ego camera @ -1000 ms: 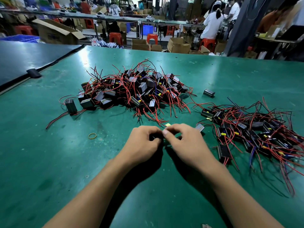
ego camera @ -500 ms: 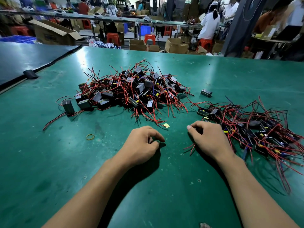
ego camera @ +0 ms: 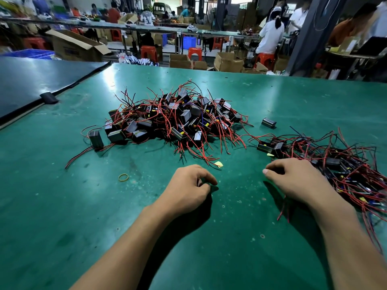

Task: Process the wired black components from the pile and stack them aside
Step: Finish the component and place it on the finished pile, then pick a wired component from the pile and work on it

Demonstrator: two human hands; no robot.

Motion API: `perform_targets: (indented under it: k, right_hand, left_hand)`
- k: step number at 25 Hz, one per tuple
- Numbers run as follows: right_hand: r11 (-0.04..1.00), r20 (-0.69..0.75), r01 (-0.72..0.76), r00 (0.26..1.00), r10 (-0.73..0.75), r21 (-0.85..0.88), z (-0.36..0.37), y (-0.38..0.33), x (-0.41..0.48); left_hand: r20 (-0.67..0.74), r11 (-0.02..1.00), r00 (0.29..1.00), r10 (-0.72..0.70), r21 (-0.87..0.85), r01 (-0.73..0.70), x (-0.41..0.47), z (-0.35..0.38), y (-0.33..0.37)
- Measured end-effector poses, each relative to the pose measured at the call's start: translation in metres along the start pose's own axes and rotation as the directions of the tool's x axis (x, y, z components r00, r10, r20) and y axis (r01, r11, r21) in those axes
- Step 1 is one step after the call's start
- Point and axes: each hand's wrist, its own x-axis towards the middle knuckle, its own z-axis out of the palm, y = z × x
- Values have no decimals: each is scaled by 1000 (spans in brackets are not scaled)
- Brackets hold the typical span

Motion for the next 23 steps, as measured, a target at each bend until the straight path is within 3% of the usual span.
perform_targets:
  k: [3,5,9,12,15,17,20,23]
  right_hand:
    - [999,-143,12,990,-16,-35,13,-28,-9]
    - [995,-221,96,970,-99,-23,24,-49,-14]
    - [974,-235,225,949,-211,38,46,-77,-13]
    - [946,-262,229,951,-166,230,59,-93,0]
    - [829,-336,160,941,35,535,59,-108,41]
    - [772,-269,71,954,132,631,57,-118,75]
    - [769,-92,1,993,74,639,63,-133,109]
    - [850,-144,70,990,7,521,62,-143,122]
  left_hand:
    - [-39,999,999,-32,-41,31,3,2,-3]
    - [-84,993,993,-77,-94,70,5,2,-5]
    - [-192,971,968,-163,-206,122,11,-1,-11]
    - [-228,925,940,-252,-341,166,16,-4,-16]
    - [-202,844,923,-328,-501,190,18,-5,-18]
    - [-183,808,920,-346,-556,194,19,-5,-19]
    - [-173,769,912,-372,-607,198,23,-8,-22]
    - [-175,761,906,-386,-615,206,25,-8,-25]
